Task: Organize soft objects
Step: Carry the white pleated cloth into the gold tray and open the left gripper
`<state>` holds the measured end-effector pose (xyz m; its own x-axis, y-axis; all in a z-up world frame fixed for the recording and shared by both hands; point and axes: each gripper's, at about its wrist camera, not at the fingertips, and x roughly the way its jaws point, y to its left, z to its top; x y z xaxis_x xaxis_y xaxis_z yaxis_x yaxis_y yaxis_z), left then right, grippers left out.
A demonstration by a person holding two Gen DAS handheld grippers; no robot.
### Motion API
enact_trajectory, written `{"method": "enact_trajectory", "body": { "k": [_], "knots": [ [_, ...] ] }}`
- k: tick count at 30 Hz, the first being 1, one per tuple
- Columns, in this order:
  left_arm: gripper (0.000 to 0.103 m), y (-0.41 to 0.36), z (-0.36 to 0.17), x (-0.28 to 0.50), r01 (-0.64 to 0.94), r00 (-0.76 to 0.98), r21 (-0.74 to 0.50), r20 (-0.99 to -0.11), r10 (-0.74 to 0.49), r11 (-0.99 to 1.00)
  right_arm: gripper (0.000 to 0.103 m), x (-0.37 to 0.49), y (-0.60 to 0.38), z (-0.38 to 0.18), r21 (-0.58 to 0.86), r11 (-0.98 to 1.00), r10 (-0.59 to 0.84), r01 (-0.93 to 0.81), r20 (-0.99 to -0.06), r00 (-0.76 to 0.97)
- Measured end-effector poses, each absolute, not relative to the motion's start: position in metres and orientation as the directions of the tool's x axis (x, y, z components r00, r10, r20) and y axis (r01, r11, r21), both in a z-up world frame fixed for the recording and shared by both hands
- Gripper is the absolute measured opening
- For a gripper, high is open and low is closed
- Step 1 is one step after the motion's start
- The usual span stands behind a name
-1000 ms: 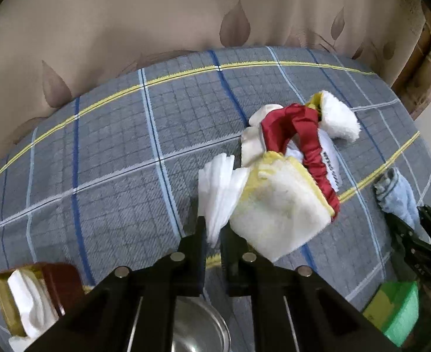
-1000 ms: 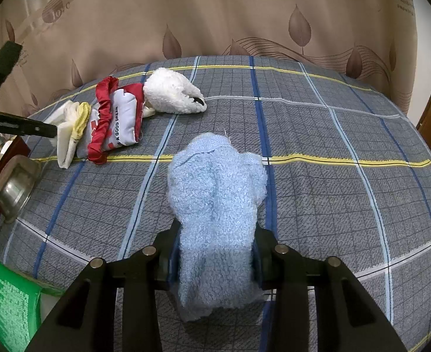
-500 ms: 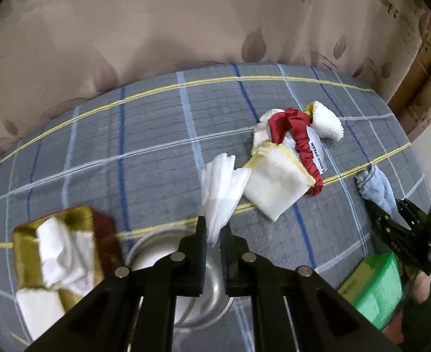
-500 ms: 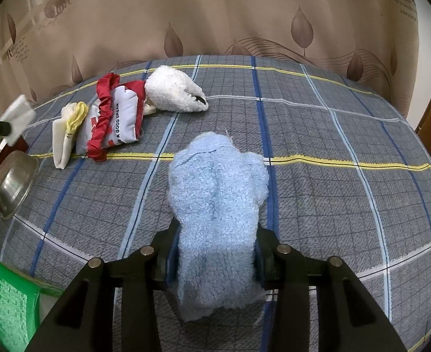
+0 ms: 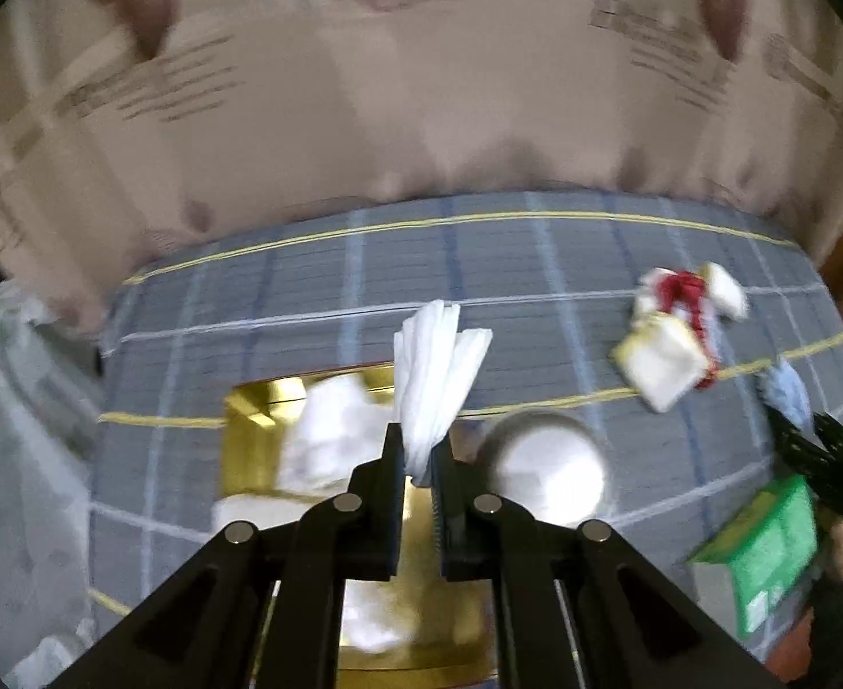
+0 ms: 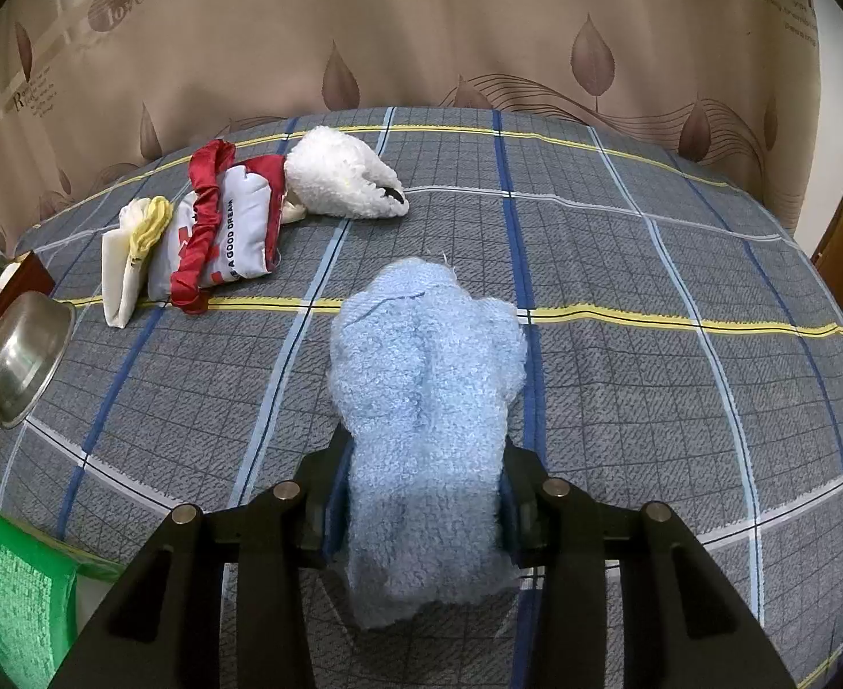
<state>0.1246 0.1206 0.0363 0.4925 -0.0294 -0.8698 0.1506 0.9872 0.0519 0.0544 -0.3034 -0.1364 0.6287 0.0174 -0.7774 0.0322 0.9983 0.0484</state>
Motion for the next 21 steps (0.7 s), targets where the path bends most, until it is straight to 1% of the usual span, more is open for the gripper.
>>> {"method": "enact_trajectory", "body": {
  "k": [6,9,14,16,21],
  "knots": [
    [0.008,0.170,0.013,0.136,0.032,0.456,0.064,-0.889,0.042,0.997,0.039,0.054,-0.303,-0.137,0.050,0.998,0.019,0.032,-0.777,0.629],
    [0.008,0.188,-0.004,0.143,-0.010,0.420,0.029,-0.907,0.030,1.000,0.039,0.054,-0.304,-0.137,0.050,0.998,0.019,0.032,-0.777,0.629],
    [0.008,0.200,-0.028,0.156,-0.062,0.380,0.029,-0.924,0.051,0.998,0.039,0.054,-0.304,-0.137,0.050,0.998,0.019,0.032,-0.777,0.629],
    [0.011,0.205,-0.035,0.160,-0.081,0.366,0.023,-0.929,0.052,0.996,0.039,0.054,-0.304,-0.137,0.049,0.998,0.018,0.032,-0.777,0.629],
    [0.011,0.214,-0.047,0.169,-0.123,0.344,0.021,-0.937,0.063,0.992,0.039,0.054,-0.304,-0.137,0.049,0.998,0.018,0.032,-0.778,0.628]
  ]
}}
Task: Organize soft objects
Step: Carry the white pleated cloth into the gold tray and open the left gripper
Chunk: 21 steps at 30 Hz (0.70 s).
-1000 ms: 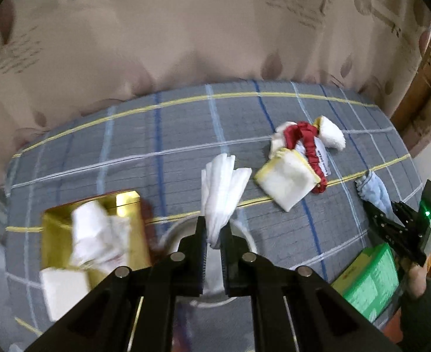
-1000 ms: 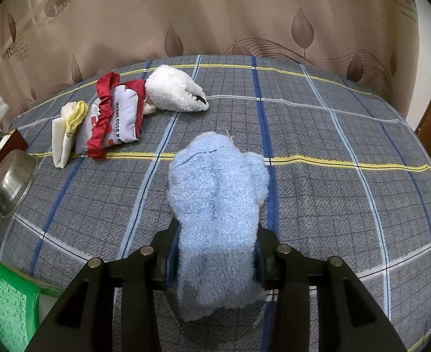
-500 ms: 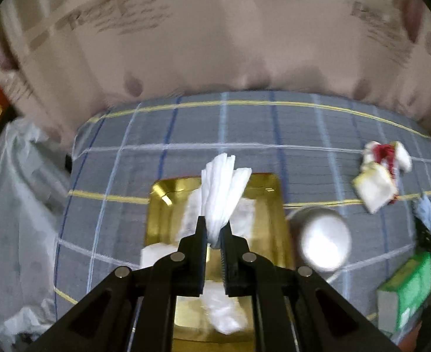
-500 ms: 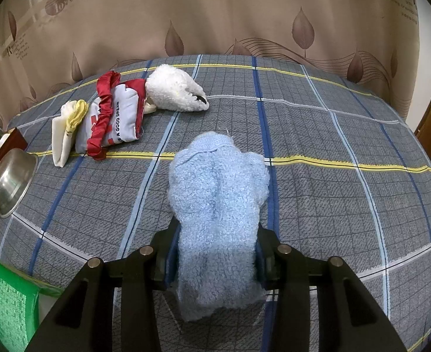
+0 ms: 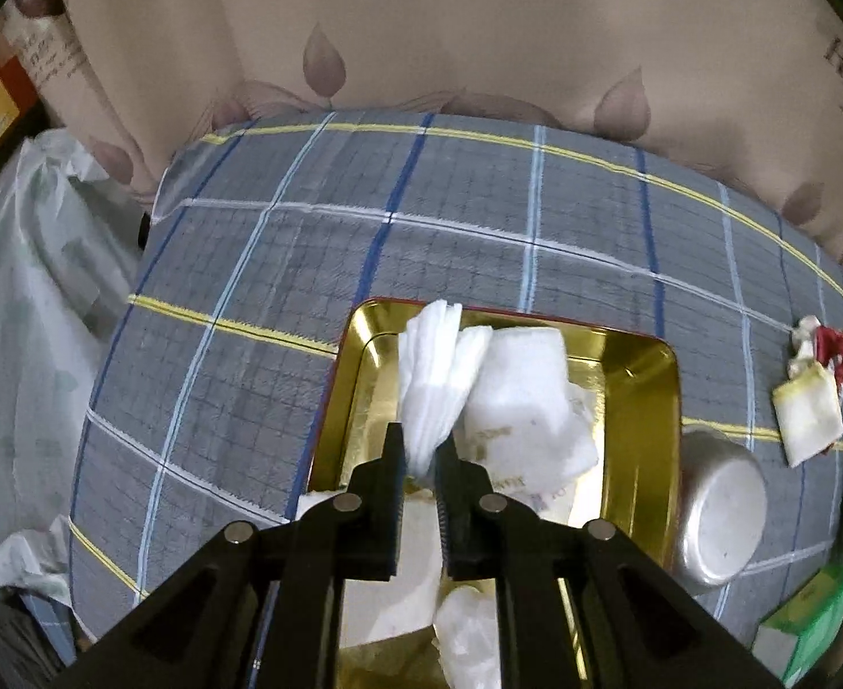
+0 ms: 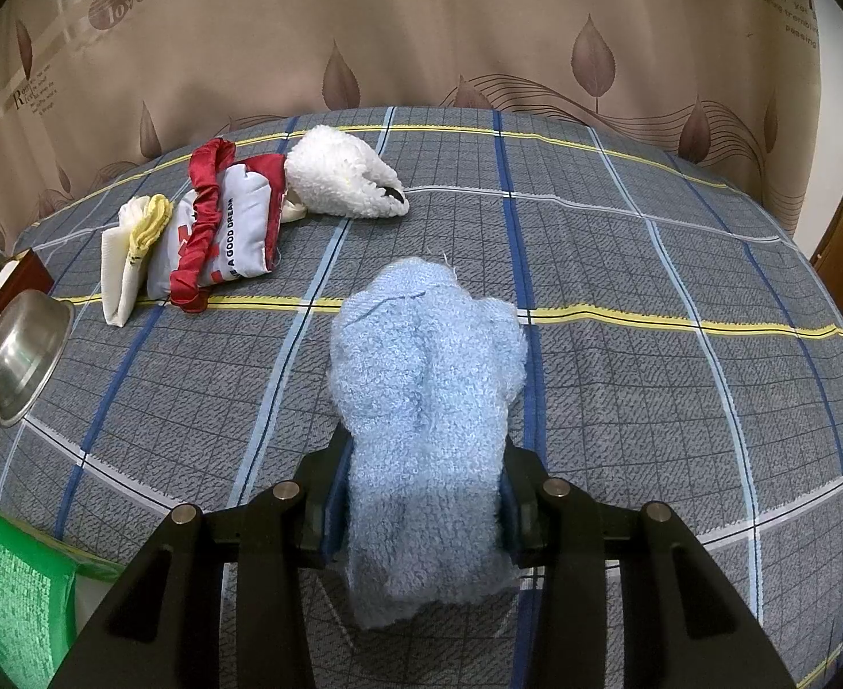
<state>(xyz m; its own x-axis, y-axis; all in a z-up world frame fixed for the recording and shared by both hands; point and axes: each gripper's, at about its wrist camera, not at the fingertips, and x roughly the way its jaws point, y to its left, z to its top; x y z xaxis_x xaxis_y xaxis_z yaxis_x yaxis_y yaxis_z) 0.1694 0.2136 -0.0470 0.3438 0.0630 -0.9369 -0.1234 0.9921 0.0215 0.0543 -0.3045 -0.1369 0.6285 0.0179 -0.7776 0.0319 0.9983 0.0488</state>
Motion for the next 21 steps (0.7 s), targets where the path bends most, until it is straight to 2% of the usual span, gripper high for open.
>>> {"method": "enact_trajectory", "body": {
  "k": [4,8,9,21],
  "knots": [
    [0.013,0.218,-0.054,0.174,-0.147,0.321,0.008,-0.946,0.055,0.989,0.039,0.054,-0.304,-0.137,0.048,0.998,0.018,0.032,-0.778,0.628],
    [0.032,0.217,-0.055,0.175,-0.147,0.315,-0.001,-0.948,0.046,0.989,0.039,0.054,-0.304,-0.137,0.049,0.998,0.018,0.032,-0.778,0.628],
    [0.033,0.218,-0.054,0.175,-0.153,0.319,0.003,-0.946,0.052,0.988,0.039,0.054,-0.304,-0.137,0.049,0.998,0.018,0.032,-0.778,0.628],
    [0.033,0.205,-0.024,0.139,-0.127,0.415,0.018,-0.907,0.070,0.992,0.039,0.054,-0.304,-0.137,0.049,0.998,0.017,0.033,-0.778,0.628]
  ]
}}
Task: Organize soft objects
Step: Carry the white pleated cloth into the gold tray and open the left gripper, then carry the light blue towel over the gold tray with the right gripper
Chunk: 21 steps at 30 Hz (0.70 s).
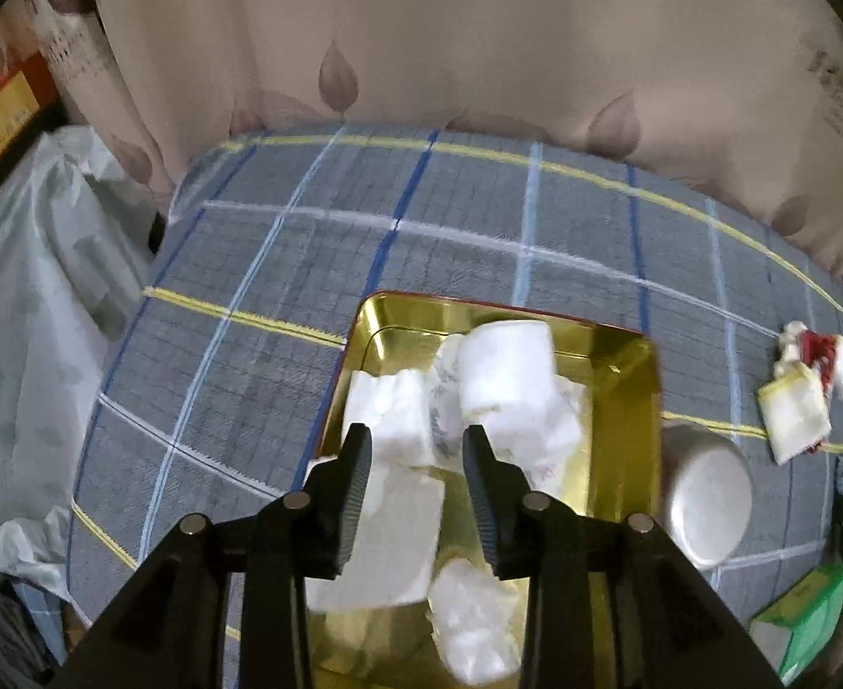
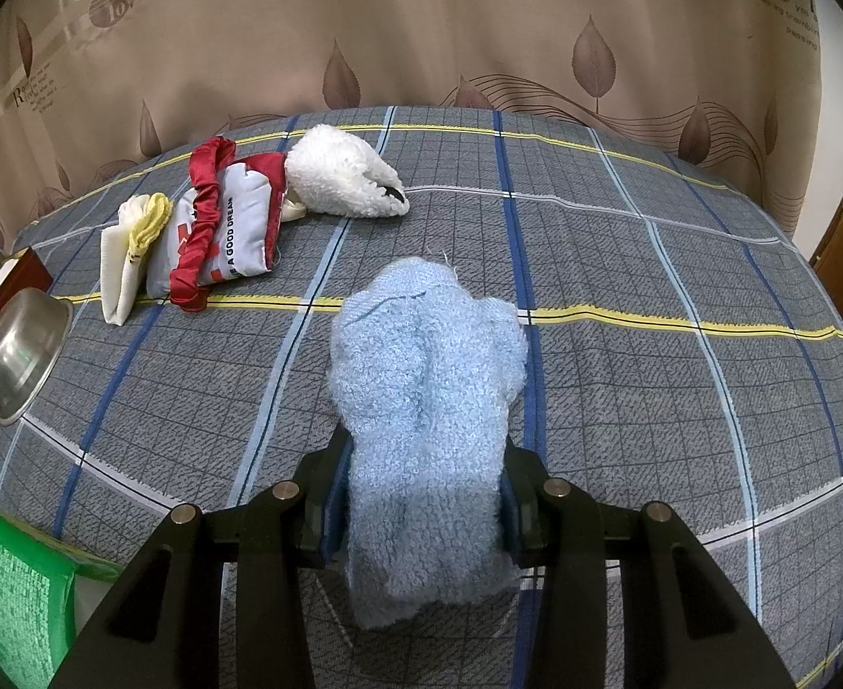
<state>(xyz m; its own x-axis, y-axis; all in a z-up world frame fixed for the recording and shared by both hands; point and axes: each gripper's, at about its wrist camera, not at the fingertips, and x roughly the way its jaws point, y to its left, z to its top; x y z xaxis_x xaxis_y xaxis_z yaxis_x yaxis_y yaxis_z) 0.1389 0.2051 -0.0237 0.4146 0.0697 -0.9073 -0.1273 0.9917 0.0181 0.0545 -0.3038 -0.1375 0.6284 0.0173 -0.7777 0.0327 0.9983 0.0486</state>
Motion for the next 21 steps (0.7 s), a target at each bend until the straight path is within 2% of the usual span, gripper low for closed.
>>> {"method": "enact_trajectory", "body": {
  "k": [6,13,21],
  "knots": [
    [0.033,0.175,-0.004,0.092,-0.073,0.514,0.126,-0.846,0.145,0.989,0.040,0.055,-0.302,-0.138,0.048,0.998,0.017,0.033,-0.778,0.628],
    [0.033,0.167,-0.006,0.048,-0.063,0.541,0.099,-0.833,0.117,0.993,0.039,0.055,-0.302,-0.138,0.043,0.999,0.013,0.032,-0.779,0.627],
    [0.033,0.177,-0.015,0.015,-0.104,0.552,0.153,-0.813,0.185,0.983,0.039,0.061,-0.303,-0.136,0.025,1.000,0.012,0.014,-0.808,0.588]
  ]
}}
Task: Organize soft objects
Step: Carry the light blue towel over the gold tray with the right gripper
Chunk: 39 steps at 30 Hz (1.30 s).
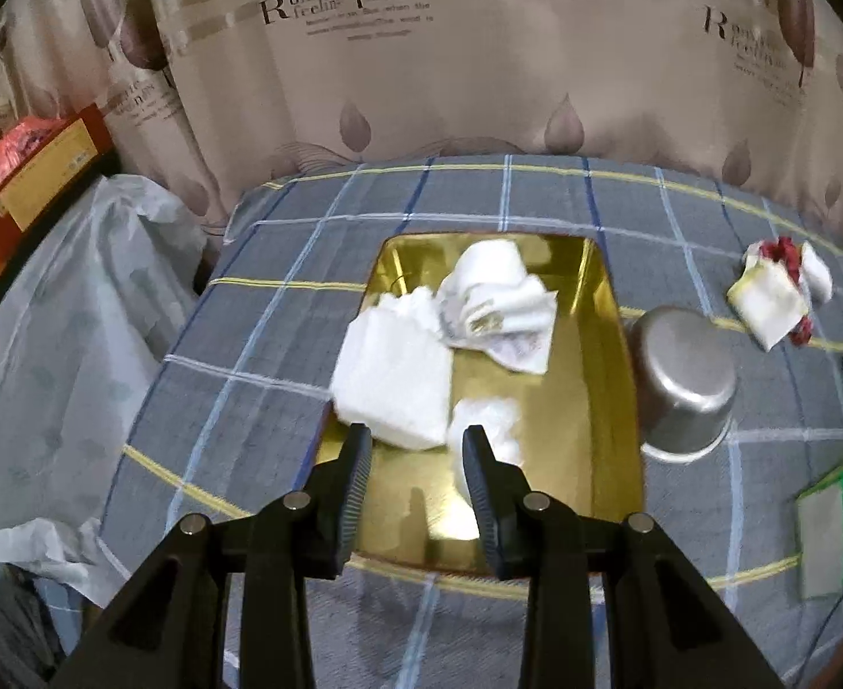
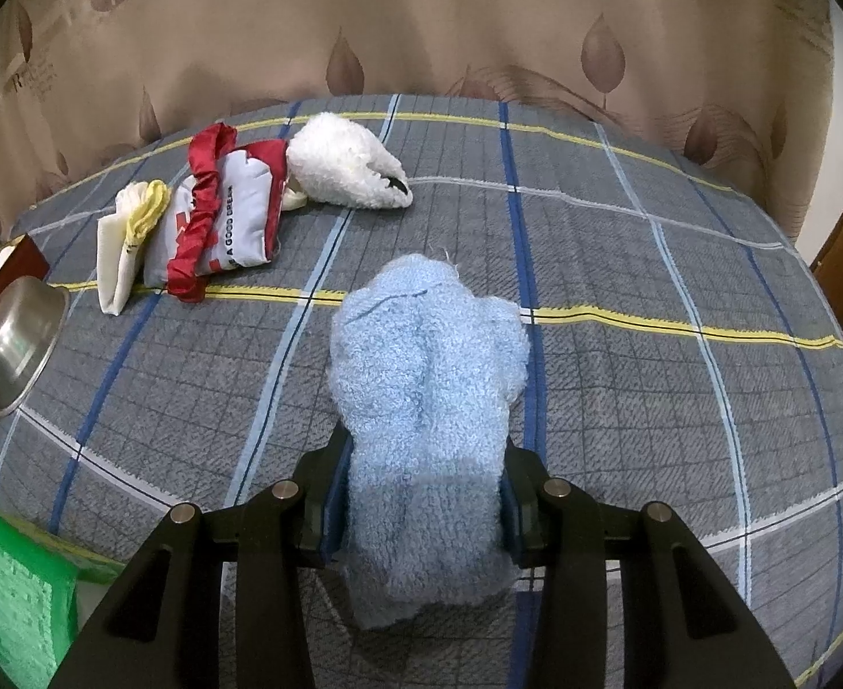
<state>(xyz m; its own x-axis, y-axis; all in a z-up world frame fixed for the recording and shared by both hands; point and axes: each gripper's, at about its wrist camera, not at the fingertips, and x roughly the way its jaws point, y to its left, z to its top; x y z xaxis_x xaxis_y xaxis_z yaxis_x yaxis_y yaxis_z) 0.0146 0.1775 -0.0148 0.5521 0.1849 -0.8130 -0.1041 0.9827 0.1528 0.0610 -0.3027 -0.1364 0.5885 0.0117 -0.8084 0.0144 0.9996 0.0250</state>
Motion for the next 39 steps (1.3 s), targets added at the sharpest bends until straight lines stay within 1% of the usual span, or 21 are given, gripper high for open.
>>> {"method": "enact_trajectory", "body": {
  "k": [4,14,17,20,21,24,31,39],
  "knots": [
    [0.033,0.186,-0.017,0.005,-0.119,0.561,0.158,-0.804,0.198,0.980,0.039,0.067,-0.303,-0.134,0.018,1.000,0.009,0.012,-0.836,0.548],
    [0.033,0.205,-0.022,-0.014,-0.172,0.577,0.162,-0.783,0.233,0.972,0.039,0.074,-0.299,-0.129,-0.019,0.999,-0.031,0.030,-0.869,0.494],
    [0.034,0.212,-0.023,-0.019,-0.185,0.577,0.145,-0.785,0.227,0.972,0.038,0.077,-0.296,-0.129,-0.034,0.999,-0.048,0.039,-0.875,0.482],
    [0.033,0.220,-0.023,-0.022,-0.206,0.572,0.115,-0.792,0.215,0.972,0.033,0.079,-0.292,-0.129,-0.051,0.998,-0.063,0.037,-0.881,0.470],
    [0.033,0.223,-0.024,-0.023,-0.212,0.566,0.098,-0.799,0.204,0.972,0.031,0.079,-0.290,-0.128,-0.055,0.998,-0.066,0.036,-0.882,0.466],
    [0.033,0.231,-0.026,-0.026,-0.224,0.561,0.031,-0.813,0.155,0.974,0.029,0.081,-0.287,-0.125,-0.075,0.996,-0.085,0.039,-0.885,0.458],
    [0.033,0.237,-0.028,-0.028,-0.250,0.557,0.009,-0.817,0.151,0.968,0.028,0.076,-0.280,-0.107,-0.092,0.995,-0.101,0.042,-0.878,0.469],
    [0.033,0.242,-0.025,-0.030,-0.270,0.565,-0.006,-0.811,0.153,0.963,0.028,0.066,-0.255,-0.075,-0.073,0.997,-0.054,-0.017,-0.859,0.508]
  ]
}}
